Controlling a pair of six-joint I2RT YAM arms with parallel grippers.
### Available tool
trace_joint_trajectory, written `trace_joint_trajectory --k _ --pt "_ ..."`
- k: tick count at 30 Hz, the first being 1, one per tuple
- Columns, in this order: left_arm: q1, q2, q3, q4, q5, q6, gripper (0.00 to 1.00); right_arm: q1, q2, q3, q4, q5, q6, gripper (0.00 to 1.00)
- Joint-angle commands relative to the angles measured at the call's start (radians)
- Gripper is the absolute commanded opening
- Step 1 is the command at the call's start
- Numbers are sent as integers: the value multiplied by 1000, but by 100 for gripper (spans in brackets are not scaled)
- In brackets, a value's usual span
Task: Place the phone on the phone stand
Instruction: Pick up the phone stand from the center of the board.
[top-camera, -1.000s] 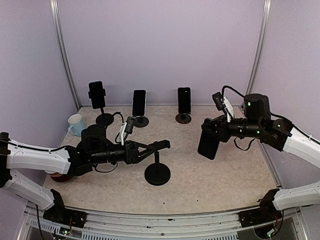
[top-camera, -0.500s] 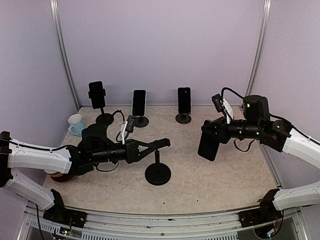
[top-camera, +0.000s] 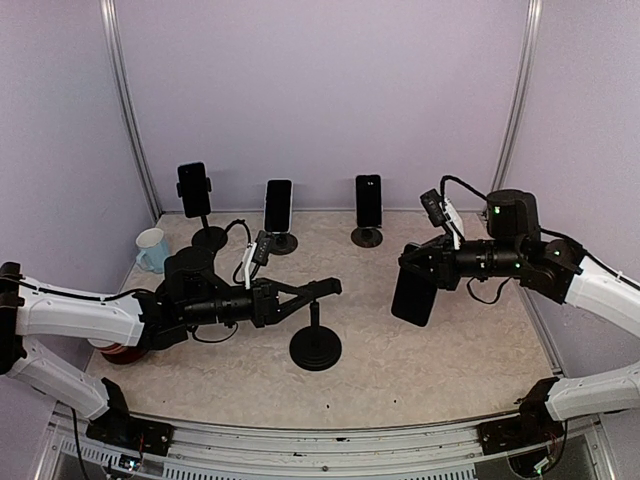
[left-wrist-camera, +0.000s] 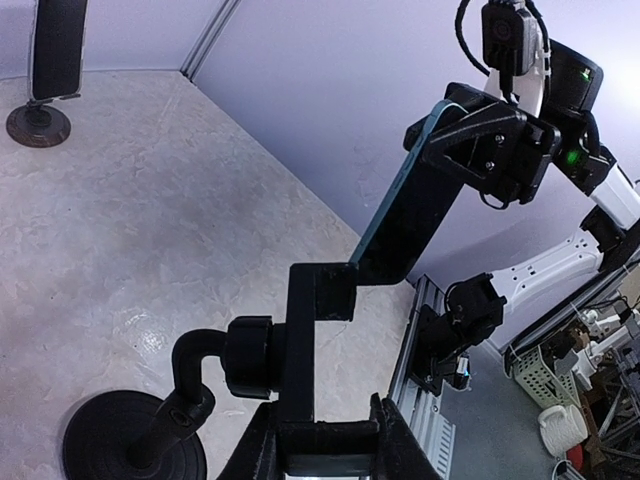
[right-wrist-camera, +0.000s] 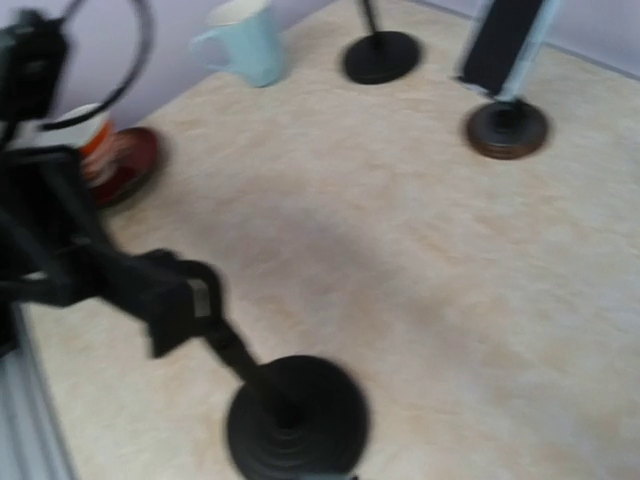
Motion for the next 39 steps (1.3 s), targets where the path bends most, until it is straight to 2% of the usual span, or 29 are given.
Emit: trace_joint_trajectory --k 1,9,12,15,20,28,32,39 --pt "4 8 34 -3 64 25 0 -11 -27 62 75 -198 -25 0" --pt "-1 6 45 4 131 49 0 -10 -8 90 163 -477 6 0" --pt "-5 3 45 9 147 55 0 -8 0 86 206 -527 33 0" --pt "-8 5 47 6 149 59 1 -5 8 88 219 -528 41 0" --pt "-10 8 45 1 153 56 23 -5 5 80 205 -510 34 0" --pt "-12 9 39 2 168 63 41 -5 -8 68 187 -485 25 0" --pt "-12 13 41 12 175 60 45 -5 -10 62 184 -481 24 0" --pt "-8 4 29 14 164 63 46 -5 -12 50 184 -477 23 0"
